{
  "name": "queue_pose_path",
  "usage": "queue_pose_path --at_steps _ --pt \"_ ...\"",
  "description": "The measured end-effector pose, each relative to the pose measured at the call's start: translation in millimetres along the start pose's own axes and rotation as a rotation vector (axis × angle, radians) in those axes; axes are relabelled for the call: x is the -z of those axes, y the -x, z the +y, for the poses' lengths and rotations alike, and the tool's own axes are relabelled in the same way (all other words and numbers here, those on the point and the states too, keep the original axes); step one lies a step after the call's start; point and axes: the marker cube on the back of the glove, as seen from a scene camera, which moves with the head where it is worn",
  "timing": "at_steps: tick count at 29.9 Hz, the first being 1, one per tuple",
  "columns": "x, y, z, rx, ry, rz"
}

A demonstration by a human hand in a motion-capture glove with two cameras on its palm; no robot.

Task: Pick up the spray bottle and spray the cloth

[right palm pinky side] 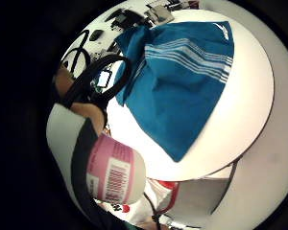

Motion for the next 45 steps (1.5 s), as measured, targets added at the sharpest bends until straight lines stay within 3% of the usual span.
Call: queue_pose_path --at_steps 8,18,26,36,45 --pt "-23.1 -40.1 6.9 -0.078 0.066 0.016" --pt "5.8 18.2 -1.3 -0.024 0.032 0.048" --pt "-23.8 -38.7 10.5 -0.134 0.09 0.033" --pt "15.6 18.7 -0.2 -0.072 0.015 0.07" --pt "-14.4 -42.5 6.5 -0.195 0.079 0.069"
